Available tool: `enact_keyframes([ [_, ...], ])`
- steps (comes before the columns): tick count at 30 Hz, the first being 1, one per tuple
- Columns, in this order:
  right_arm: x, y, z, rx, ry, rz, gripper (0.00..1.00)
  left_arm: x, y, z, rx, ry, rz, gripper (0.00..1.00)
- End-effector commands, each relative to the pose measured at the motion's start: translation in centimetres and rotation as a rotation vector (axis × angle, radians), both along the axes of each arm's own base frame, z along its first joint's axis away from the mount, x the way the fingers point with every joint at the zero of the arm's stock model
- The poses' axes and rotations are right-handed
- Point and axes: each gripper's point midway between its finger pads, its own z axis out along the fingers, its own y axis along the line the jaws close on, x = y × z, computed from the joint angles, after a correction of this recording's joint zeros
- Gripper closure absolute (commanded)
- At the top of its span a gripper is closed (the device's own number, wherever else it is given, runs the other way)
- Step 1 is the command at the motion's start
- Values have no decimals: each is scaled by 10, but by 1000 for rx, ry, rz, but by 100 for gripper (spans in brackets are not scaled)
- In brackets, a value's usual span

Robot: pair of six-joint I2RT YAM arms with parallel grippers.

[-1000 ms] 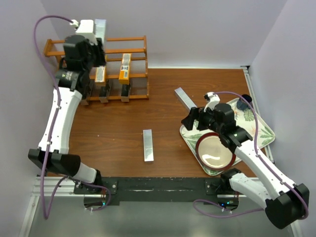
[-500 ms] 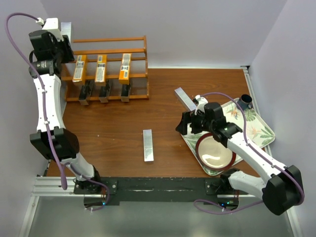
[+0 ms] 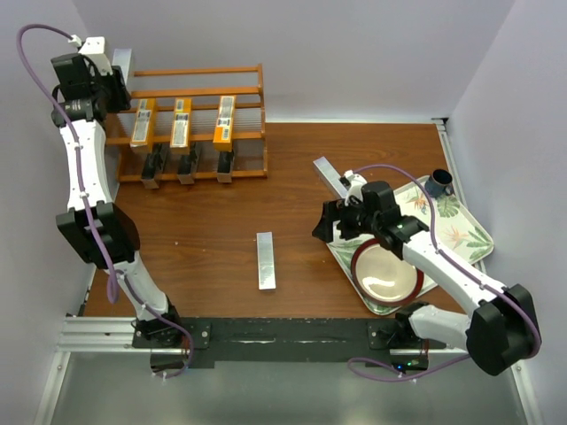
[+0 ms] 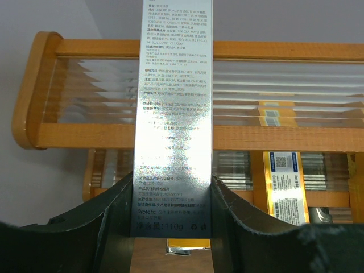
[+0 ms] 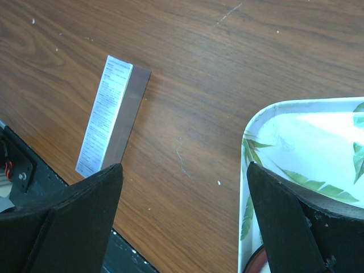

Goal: Place and organize the toothpastes onto the shelf

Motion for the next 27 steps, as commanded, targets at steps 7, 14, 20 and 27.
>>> enact_keyframes([
  [7,9,12,10,24,-36,53,5,11,-3,43,22,-130,-46,59],
  [14,9,12,11,23,-42,51,5,10,-1,39,22,-115,-36,49],
  [20,8,11,12,23,-46,49,5,11,-2,32,78,-80,2,48],
  [27,8,10,12,18,-49,46,5,20,-5,20,63,-66,0,46],
])
